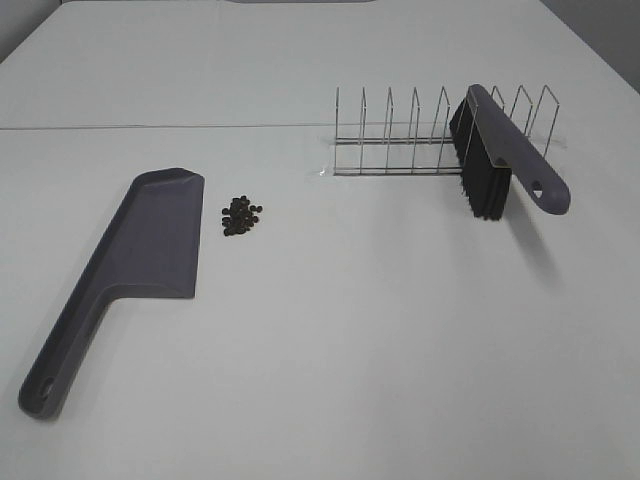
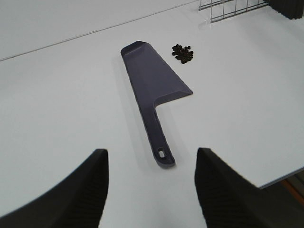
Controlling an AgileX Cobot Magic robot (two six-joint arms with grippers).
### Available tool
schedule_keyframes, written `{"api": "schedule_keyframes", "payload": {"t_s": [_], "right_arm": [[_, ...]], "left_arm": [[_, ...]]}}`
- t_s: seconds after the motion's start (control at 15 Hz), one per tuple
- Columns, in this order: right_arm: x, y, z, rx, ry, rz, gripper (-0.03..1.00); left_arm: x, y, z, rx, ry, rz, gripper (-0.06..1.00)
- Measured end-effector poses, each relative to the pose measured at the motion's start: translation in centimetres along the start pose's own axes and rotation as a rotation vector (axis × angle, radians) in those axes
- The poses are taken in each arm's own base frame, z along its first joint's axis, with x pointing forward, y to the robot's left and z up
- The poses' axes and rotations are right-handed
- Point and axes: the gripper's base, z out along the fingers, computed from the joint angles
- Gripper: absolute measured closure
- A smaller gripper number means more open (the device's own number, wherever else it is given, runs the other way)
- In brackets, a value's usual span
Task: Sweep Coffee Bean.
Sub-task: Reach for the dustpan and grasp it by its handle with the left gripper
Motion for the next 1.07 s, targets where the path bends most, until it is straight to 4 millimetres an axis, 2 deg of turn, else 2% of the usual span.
{"api": "schedule_keyframes", "payload": {"t_s": [0.13,0.27,0.53,0.6,0.73,0.87,0.93,1.07], "right_arm": [[0.0,0.0,0.0,0.000,0.000,0.000,0.26],[0.0,0.0,0.0,0.000,0.000,0.000,0.26],[0.0,0.0,0.0,0.000,0.000,0.000,0.26],[0.0,0.0,0.0,0.000,0.000,0.000,0.26],[0.0,0.0,0.0,0.000,0.000,0.000,0.26],[0.0,0.0,0.0,0.000,0.000,0.000,0.26],[0.0,0.0,0.0,0.000,0.000,0.000,0.26],[0.0,0.0,0.0,0.000,0.000,0.000,0.26]], "left_arm": [[-0.7,0.1,0.0,-0.007,-0.026,-0.001,0.41],[-2.5,0.7,1.1,-0.014,-0.021,-0.013,0.41],[-5.9,2.0,6.2,0.005,0.108,-0.066,0.41],[-8.0,2.8,9.8,0.024,0.194,-0.116,0.41],[-9.4,3.7,14.0,0.041,0.317,-0.155,0.41],[-9.7,4.3,18.1,0.053,0.437,-0.192,0.41],[-9.6,4.4,19.2,0.054,0.467,-0.203,0.41],[-8.4,4.9,23.1,0.049,0.558,-0.251,0.41]]}}
